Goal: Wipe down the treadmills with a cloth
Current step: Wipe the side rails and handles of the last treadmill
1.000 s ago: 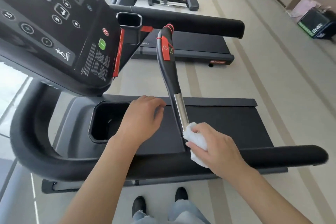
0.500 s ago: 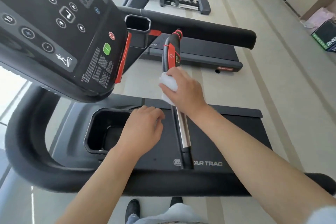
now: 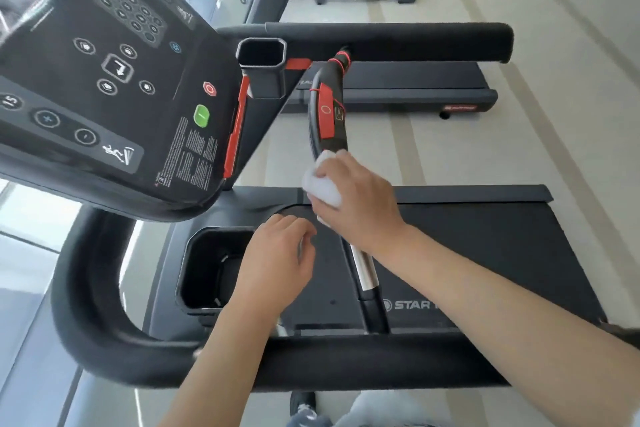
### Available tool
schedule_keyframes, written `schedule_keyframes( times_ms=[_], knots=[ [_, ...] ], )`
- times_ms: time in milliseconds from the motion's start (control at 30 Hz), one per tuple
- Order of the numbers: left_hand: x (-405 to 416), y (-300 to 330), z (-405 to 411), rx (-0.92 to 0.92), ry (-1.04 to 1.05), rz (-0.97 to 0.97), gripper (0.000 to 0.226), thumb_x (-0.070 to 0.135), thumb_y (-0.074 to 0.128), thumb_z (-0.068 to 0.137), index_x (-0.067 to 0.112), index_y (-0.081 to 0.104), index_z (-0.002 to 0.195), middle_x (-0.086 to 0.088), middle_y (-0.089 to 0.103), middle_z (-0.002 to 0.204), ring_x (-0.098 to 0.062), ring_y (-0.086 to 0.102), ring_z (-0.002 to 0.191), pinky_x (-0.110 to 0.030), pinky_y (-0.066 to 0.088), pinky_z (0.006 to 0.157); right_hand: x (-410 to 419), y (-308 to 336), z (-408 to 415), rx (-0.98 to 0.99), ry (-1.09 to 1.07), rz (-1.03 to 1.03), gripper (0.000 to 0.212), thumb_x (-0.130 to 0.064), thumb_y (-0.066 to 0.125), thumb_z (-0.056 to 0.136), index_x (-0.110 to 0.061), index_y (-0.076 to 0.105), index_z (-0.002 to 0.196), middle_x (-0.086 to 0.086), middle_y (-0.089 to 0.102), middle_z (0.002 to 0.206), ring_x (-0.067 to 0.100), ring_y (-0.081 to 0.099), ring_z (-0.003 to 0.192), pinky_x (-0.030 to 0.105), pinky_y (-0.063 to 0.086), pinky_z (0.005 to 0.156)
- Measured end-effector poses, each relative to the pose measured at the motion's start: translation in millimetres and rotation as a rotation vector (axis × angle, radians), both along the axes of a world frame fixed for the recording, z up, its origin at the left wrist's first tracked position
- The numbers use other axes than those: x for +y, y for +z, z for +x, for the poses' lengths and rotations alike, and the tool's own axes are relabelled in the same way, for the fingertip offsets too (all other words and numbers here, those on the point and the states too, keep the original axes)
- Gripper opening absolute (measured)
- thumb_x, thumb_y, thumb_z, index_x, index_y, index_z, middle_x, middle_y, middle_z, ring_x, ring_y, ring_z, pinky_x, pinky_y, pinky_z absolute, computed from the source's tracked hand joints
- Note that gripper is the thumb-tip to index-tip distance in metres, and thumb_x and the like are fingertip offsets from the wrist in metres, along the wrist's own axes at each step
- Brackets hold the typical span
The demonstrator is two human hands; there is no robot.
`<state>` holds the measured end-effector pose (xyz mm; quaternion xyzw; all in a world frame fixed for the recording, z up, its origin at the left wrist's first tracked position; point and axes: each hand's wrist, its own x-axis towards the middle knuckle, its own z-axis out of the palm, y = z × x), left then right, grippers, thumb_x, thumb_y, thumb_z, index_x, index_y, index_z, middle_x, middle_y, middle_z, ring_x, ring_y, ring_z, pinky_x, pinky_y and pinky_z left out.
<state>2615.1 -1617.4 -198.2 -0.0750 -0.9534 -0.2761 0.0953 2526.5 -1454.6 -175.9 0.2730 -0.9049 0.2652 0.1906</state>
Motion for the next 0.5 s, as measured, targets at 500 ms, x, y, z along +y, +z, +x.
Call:
schedule_keyframes(
  times_ms=[500],
  knots=[
    [0.9, 4.5, 0.8, -0.029, 0.041, -0.065, 0.015, 0.011, 0.061, 0.096, 0.019, 0.073, 0.102, 0.014, 0.070, 0.099, -0.009, 0.057, 0.096, -0.023, 0.043, 0.083, -13.5, 16.1, -55.8, -0.059, 0.008, -0.134, 0.025, -0.040, 0.067, 0.094, -0.020, 0.059, 0.107, -0.004, 0.063, 0.101, 0.027, 0.062, 0.078, 0.035, 0.049, 0.062]
  ],
)
